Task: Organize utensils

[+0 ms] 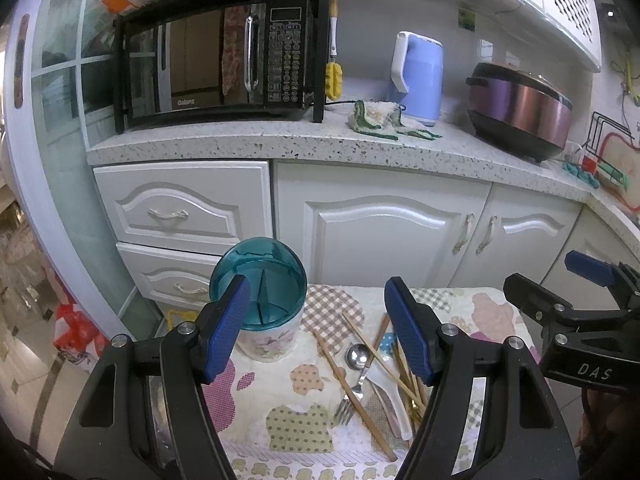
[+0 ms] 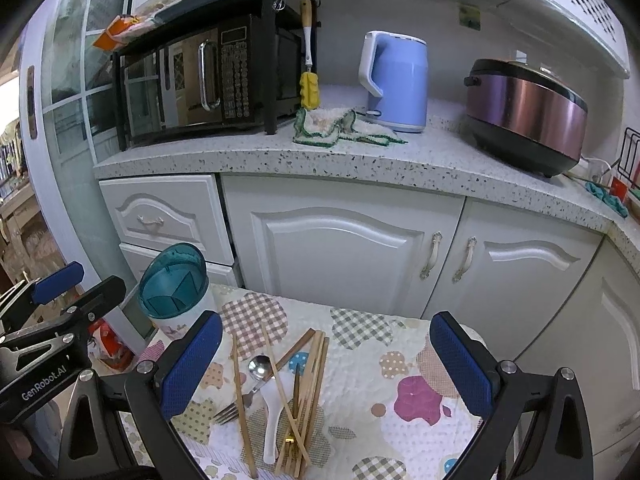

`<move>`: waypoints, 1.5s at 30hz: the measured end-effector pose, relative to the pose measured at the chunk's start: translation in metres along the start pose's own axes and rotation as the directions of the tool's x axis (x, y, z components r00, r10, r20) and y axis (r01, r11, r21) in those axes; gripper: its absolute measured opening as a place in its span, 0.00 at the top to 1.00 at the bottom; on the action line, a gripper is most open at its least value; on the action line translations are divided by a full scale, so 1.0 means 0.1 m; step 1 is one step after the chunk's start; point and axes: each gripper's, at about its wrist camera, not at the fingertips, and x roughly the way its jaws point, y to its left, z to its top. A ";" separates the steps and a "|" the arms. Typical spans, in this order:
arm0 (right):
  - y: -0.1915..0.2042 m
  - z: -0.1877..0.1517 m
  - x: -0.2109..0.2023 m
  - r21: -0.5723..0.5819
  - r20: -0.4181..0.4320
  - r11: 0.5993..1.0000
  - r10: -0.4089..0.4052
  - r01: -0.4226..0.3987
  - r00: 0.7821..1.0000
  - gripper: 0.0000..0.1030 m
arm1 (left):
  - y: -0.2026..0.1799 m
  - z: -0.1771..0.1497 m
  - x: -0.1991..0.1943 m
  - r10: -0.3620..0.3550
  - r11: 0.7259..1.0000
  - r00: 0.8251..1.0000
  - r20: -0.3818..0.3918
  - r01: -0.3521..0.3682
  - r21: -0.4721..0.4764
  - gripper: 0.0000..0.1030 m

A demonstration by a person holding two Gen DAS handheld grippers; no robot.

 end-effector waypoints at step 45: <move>0.01 -0.06 0.17 -0.020 -0.042 1.000 -0.015 0.014 0.999 0.00 | 0.04 -0.10 0.14 -0.012 1.000 0.999 -0.044 0.012 -0.020 0.32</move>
